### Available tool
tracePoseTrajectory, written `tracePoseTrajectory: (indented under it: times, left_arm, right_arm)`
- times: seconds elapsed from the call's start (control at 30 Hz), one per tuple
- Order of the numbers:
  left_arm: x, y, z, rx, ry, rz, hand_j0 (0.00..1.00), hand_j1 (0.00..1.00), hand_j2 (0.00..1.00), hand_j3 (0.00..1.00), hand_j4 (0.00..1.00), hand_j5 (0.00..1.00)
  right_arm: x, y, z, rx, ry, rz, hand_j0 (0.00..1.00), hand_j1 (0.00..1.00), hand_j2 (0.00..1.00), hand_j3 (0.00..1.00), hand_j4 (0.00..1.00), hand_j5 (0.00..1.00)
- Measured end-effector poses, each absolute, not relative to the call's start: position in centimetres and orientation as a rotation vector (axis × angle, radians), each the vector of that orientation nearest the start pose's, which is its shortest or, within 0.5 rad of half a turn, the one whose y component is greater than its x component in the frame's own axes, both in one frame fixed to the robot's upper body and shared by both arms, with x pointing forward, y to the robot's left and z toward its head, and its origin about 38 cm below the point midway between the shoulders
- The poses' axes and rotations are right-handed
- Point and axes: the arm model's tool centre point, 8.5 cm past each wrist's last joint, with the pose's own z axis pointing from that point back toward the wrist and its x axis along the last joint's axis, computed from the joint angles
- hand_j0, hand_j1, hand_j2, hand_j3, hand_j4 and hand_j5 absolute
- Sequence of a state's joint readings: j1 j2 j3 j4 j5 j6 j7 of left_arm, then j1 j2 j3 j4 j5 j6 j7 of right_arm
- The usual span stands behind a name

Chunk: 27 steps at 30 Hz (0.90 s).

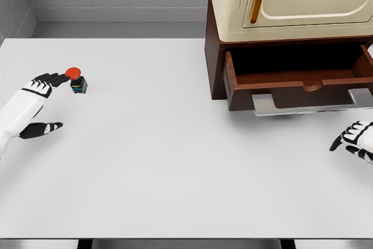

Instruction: Put the switch into the drawer with left arm, and close the drawer with right arm

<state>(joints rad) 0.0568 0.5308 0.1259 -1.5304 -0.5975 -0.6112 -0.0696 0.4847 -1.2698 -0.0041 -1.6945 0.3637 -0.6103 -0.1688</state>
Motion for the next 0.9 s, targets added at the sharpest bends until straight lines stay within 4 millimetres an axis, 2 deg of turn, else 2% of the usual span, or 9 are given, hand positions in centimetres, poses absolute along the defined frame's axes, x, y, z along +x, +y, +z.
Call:
tracePoseTrajectory:
  times: [0.2,0.33,0.43,0.53,0.6,0.73,0.77,0.8,0.9]
  left_arm:
    - [33.7,38.4,13.7,0.727,-1.741,-1.245,1.0,1.0,1.0,1.0,1.0,1.0]
    - [34.0,36.5,15.1,0.676,-1.855,-1.167,1.0,1.0,1.0,1.0,1.0,1.0]
    - [36.4,34.4,18.5,0.562,-2.003,-1.097,1.0,1.0,1.0,1.0,1.0,1.0]
    - [38.8,33.2,19.4,0.389,-1.999,-1.057,1.0,1.0,1.0,1.0,1.0,1.0]
    - [40.2,32.7,18.2,0.265,-1.919,-1.043,1.0,1.0,1.0,1.0,1.0,1.0]
    - [40.6,32.7,14.3,0.079,-1.783,-0.953,1.0,1.0,1.0,1.0,1.0,1.0]
    - [40.7,32.9,13.9,0.046,-1.772,-0.926,1.0,1.0,1.0,1.0,1.0,1.0]
    - [41.2,33.1,14.3,0.02,-1.785,-0.892,1.0,1.0,1.0,1.0,1.0,1.0]
    - [41.3,34.3,14.5,-0.058,-1.801,-0.792,1.0,1.0,1.0,1.0,1.0,1.0]
  right_arm:
    - [26.9,-43.7,18.3,-0.503,-1.477,1.759,0.5,0.5,0.5,0.5,0.5,0.5]
    - [27.0,-43.8,18.4,-0.507,-1.478,1.758,0.5,0.5,0.5,0.5,0.5,0.5]
    - [27.0,-43.8,18.6,-0.508,-1.478,1.761,0.51,0.51,0.51,0.51,0.51,0.51]
    - [27.1,-43.8,18.7,-0.508,-1.476,1.765,0.56,0.56,0.56,0.56,0.56,0.56]
    - [27.0,-43.8,18.7,-0.507,-1.475,1.769,0.56,0.56,0.56,0.56,0.56,0.56]
    - [26.9,-42.7,18.9,-0.485,-1.502,1.783,0.59,0.59,0.59,0.59,0.59,0.59]
    - [26.9,-42.6,19.0,-0.483,-1.506,1.784,0.59,0.59,0.59,0.59,0.59,0.59]
    - [26.9,-42.5,19.0,-0.482,-1.509,1.785,0.62,0.62,0.62,0.62,0.62,0.62]
    - [26.8,-42.2,19.1,-0.476,-1.518,1.789,0.61,0.61,0.61,0.61,0.61,0.61]
